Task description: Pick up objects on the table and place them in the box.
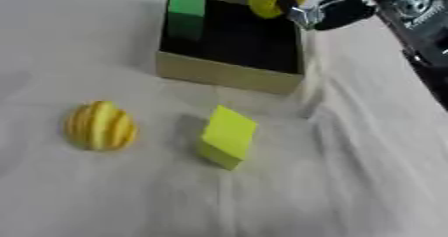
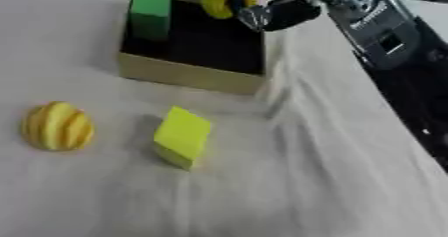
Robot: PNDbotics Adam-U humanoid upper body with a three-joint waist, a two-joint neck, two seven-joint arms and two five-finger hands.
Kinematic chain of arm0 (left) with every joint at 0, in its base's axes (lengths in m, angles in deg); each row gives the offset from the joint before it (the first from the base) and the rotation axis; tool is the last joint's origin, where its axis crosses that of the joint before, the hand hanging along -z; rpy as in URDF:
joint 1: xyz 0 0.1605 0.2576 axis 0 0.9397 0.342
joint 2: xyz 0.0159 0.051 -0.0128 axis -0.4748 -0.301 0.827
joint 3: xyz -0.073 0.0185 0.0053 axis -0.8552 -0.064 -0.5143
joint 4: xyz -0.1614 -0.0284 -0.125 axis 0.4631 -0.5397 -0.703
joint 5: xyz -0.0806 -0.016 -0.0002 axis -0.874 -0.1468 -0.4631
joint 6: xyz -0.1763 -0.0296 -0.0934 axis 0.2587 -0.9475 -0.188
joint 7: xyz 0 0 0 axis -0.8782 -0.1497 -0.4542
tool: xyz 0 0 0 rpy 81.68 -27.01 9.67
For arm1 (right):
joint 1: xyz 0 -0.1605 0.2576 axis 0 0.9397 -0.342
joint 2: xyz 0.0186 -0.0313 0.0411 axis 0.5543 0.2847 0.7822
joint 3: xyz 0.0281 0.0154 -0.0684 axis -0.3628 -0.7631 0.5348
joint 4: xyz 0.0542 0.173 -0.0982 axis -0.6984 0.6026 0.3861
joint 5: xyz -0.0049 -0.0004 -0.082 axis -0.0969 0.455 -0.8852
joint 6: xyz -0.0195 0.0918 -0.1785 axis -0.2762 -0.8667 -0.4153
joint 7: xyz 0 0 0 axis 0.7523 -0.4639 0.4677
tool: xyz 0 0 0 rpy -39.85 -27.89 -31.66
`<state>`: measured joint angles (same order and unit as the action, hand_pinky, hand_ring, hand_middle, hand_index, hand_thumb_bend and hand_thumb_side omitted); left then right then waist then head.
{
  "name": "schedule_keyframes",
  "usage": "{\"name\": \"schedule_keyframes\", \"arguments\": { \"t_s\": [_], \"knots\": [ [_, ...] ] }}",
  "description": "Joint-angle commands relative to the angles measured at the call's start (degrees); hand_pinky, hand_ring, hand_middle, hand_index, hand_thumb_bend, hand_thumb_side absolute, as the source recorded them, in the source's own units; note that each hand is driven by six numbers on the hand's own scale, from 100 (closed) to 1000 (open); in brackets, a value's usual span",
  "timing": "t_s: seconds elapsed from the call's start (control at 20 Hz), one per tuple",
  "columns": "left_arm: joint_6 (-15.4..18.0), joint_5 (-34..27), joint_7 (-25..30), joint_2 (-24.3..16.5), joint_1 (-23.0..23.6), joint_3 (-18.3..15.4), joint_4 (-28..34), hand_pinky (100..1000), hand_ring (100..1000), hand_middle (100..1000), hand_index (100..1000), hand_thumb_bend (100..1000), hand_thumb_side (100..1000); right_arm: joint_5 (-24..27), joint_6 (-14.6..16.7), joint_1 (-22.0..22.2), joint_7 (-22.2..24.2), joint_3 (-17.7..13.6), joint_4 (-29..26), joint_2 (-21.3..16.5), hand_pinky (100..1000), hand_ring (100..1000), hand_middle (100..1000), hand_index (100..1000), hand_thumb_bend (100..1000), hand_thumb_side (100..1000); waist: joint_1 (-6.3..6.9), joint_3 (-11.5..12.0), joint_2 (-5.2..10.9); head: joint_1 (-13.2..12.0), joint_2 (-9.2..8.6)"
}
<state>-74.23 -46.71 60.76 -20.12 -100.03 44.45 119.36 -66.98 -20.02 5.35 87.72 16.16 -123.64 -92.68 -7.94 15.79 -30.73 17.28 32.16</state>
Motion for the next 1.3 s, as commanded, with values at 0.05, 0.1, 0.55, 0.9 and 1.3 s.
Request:
{"name": "schedule_keyframes", "arguments": {
  "t_s": [0.05,0.1,0.55,0.9,1.3],
  "knots": [
    [0.03,-0.21,0.31,-1.06,-0.97,-0.17,0.91,698,776,740,849,100,624,-2.74,1.08,-0.83,0.45,0.10,1.60,-0.14,807,646,516,717,100,100,0.29,0.20,1.12,0.60,-0.76],
    [0.02,-0.25,0.34,-0.98,-1.04,-0.15,0.91,698,777,740,849,100,624,-3.52,1.22,-0.91,0.59,0.26,2.49,0.36,811,651,519,720,100,100,0.29,0.33,0.97,0.70,-0.73],
    [0.04,-0.50,0.70,-0.84,-1.83,0.13,0.91,696,774,738,849,100,624,-9.13,4.96,-0.92,1.07,0.37,7.22,2.08,840,732,601,788,100,136,-0.10,1.18,0.49,0.99,-0.45],
    [-0.19,-0.62,0.77,-0.87,-1.40,0.28,0.91,693,771,735,849,100,624,-12.34,7.05,-0.59,2.54,-0.58,5.79,1.44,882,811,717,905,144,192,0.01,0.63,0.86,0.69,0.06],
    [-0.55,-0.80,1.21,-1.00,-0.90,0.61,0.91,691,769,732,849,100,623,-13.03,6.37,-0.26,-0.08,-1.12,4.73,0.79,896,829,748,939,151,273,0.19,0.16,1.37,0.40,0.47]
  ]
}}
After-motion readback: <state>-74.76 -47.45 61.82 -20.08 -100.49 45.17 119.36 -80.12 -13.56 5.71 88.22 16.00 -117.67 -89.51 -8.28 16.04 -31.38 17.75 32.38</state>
